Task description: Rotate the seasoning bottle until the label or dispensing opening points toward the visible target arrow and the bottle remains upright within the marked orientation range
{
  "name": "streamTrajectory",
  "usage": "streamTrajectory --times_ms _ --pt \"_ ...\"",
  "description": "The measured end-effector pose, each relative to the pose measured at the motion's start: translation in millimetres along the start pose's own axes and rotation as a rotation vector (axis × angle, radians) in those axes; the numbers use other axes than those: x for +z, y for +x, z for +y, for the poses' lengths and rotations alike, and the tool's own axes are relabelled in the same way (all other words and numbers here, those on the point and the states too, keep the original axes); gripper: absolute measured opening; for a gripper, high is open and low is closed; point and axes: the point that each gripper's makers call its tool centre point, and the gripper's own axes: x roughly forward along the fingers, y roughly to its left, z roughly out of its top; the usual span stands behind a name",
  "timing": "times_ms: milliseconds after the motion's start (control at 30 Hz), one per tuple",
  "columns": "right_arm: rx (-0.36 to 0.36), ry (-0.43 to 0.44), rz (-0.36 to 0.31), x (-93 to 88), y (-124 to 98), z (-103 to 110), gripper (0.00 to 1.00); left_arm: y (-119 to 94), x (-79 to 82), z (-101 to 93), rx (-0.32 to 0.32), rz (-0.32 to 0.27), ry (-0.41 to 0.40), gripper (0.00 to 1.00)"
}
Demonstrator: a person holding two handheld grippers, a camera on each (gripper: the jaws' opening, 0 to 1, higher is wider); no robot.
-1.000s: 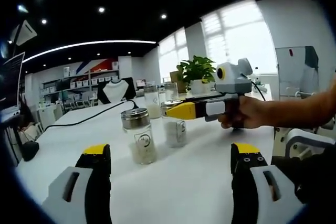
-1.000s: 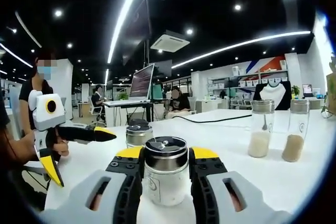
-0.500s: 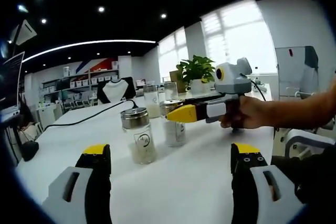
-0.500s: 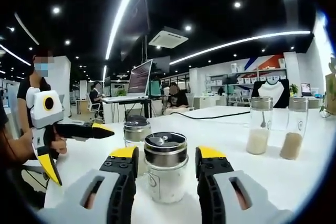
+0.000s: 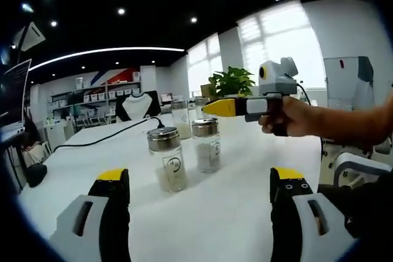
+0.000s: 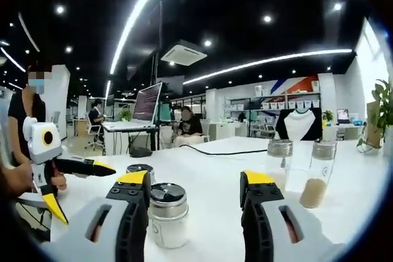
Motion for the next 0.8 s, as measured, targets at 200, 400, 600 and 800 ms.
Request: streamTrajectory --times_ms 200,400,600,800 --pt "0.005 -0.005 0.028 7.7 1.6 -16.7 0.62 0.0 0.8 -0.6 -0.001 -0.002 -0.001 1.00" --pt "-0.006 -0.029 0.098 2.1 9.0 -40.1 0.59 1.5 1.1 -1.0 0.013 0.010 0.035 1.00" --pt "-0.037 -0.029 0.121 1.3 20.9 -66.1 0.60 0.9 3.1 -1.0 0.007 0.003 0.017 1.00" --pt "-0.096 -0.033 0.140 -7.8 35.2 -88.1 0.61 0.7 6.0 -1.6 0.005 -0.002 0.013 1.00"
